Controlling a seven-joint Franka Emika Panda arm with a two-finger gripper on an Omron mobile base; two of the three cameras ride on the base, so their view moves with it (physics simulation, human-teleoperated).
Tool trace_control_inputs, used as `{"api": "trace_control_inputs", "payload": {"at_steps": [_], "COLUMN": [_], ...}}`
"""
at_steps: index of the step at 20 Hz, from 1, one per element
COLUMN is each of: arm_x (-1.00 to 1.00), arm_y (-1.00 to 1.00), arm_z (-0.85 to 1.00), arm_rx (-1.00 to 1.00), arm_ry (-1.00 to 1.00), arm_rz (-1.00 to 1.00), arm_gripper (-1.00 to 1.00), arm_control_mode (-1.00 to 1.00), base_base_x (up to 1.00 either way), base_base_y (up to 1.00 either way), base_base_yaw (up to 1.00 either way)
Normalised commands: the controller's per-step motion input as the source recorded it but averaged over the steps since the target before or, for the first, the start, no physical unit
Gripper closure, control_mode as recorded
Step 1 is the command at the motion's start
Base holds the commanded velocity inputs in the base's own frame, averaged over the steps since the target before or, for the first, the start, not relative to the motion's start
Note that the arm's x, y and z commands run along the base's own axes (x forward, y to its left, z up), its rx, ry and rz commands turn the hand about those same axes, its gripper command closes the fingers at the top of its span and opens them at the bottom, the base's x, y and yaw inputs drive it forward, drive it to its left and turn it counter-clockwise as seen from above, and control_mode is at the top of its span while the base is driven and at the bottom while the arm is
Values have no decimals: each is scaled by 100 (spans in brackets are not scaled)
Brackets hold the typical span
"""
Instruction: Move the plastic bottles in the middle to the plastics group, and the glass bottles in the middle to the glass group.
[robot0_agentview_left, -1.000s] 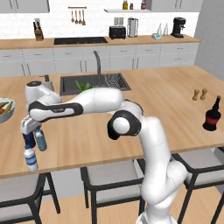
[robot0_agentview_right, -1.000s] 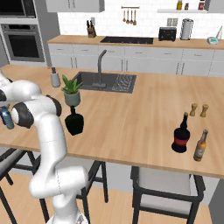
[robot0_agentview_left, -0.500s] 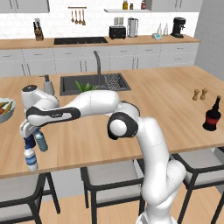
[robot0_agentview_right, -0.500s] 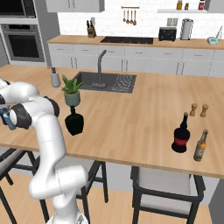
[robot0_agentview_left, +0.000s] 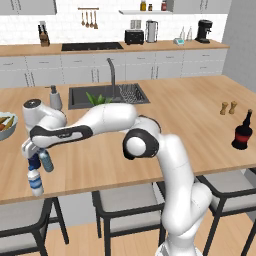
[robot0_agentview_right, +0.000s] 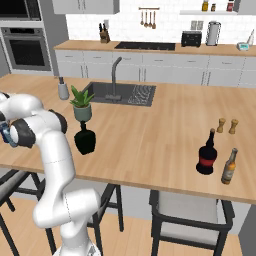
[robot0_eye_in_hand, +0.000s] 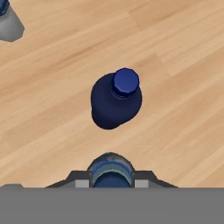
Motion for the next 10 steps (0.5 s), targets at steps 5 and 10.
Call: {"api": "trace_control_inputs", "payload": {"at_steps": [5,10], "arm_x": [0,0], "arm_y": [-4,0], "arm_z": [-3,-7], "arm_rx": [9,3], "arm_ry": [-3,0], "arm_rz": [0,0], "arm_gripper": [100,100], "arm_control_mode": [-100,-100], "base_base_x": [0,0], "base_base_y": [0,0], "base_base_yaw": [0,0]}}
